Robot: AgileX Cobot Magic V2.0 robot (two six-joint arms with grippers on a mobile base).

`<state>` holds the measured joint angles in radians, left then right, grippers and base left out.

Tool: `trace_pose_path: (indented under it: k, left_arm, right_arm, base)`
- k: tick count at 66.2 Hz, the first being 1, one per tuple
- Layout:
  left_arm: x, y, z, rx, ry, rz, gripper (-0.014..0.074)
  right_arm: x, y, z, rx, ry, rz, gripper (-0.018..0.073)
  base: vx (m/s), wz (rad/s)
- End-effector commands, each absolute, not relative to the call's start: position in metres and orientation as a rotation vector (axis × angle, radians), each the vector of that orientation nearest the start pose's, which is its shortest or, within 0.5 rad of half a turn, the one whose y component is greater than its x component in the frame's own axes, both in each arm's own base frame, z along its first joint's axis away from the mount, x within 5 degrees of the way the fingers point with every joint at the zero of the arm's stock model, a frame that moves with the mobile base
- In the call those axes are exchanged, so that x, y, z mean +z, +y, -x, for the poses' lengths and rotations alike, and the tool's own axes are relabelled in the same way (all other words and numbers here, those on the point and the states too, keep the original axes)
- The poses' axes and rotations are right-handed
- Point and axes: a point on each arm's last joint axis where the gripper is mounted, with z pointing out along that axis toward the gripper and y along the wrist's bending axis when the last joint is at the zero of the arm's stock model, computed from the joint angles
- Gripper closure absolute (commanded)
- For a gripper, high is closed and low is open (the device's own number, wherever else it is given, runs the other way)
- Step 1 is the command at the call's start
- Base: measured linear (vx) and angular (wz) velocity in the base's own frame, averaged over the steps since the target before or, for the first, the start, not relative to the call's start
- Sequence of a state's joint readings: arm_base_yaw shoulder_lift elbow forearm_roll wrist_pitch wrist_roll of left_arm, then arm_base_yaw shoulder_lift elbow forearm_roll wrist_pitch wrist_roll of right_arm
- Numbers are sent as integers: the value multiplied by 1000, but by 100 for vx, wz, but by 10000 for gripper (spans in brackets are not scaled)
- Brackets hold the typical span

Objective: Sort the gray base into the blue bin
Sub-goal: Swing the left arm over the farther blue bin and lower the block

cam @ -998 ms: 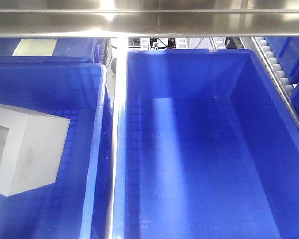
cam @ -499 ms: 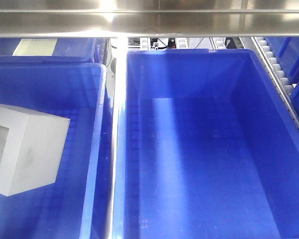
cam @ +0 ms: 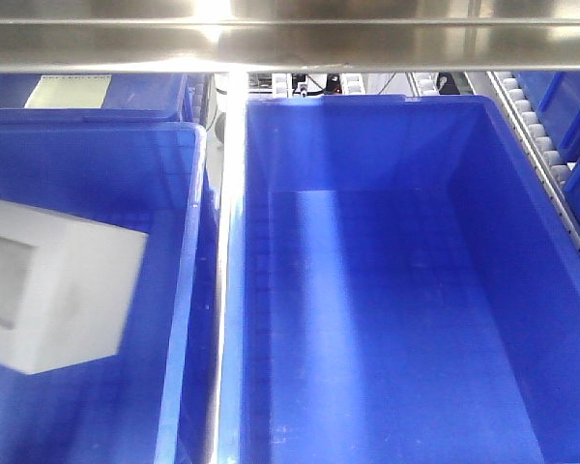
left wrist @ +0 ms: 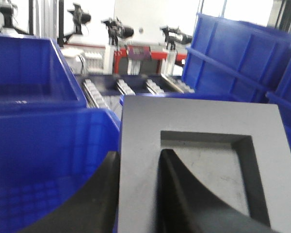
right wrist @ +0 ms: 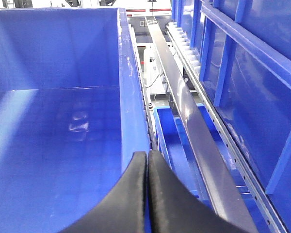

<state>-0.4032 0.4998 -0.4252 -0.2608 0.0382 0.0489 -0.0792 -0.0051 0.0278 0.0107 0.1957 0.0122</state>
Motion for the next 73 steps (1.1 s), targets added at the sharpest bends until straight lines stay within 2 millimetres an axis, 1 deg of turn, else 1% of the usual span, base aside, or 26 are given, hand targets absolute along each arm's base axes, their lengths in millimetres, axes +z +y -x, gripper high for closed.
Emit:
trace_pose_path:
  k: [1,10,19,22,30,39,43,47,51,56,59,65,73]
  left_arm:
    - [344,-51,-112,-536,1494,-142,594]
    - [350,-75,-129,-598,1545,-220,594]
    - [350,-111,-148,-670,1591,-318,594]
    - [349,-127,-155,-693,1598,-351,594]
    - [350,-168,-166,-759,1583,-424,594]
    - [343,-215,-182,-796,1613,-500,594]
    - [335,-237,-193,-794,1650,-530,594]
    - [331,-254,-203,-792,1680,-551,594]
    - [319,-273,-216,-776,1751,-587,594]
    - [310,-291,-228,-766,1816,-623,594]
    - [299,-303,-235,-752,1874,-654,594]
    - [284,-320,-246,-735,1954,-698,594]
    - [266,-334,-256,-718,2002,-719,593]
  right_arm:
    - [189,-5,-58,-55,1675,-73,564]
    - [189,-5,-58,-55,1675,-73,564]
    - [189,-5,-58,-55,1675,-73,564]
    - [189,-5,-58,-55,1675,-73,564]
    - [189,-5,-58,-55,1675,-73,564]
    - [189,-5,-58,-55,1675,-73,564]
    - [189,-5,-58,-55,1675,-73,564]
    - [189,-5,-58,-55,1675,-73,564]
    - [189,-5,-58,-55,1675,-73,564]
    - [189,-5,-58,-55,1675,-73,564]
    - [189,-5,-58,-55,1675,-73,564]
    - [189,-5,-58,-55,1675,-73,564]
    - [189,-5,-58,-55,1675,-73,564]
  base:
    - [0,0]
    - [0,0]
    - [0,0]
    - [0,0]
    - [0,0]
    - [0,0]
    - [0,0]
    - [0,0]
    - [0,0]
    - [0,0]
    - [0,0]
    - [0,0]
    - [0,0]
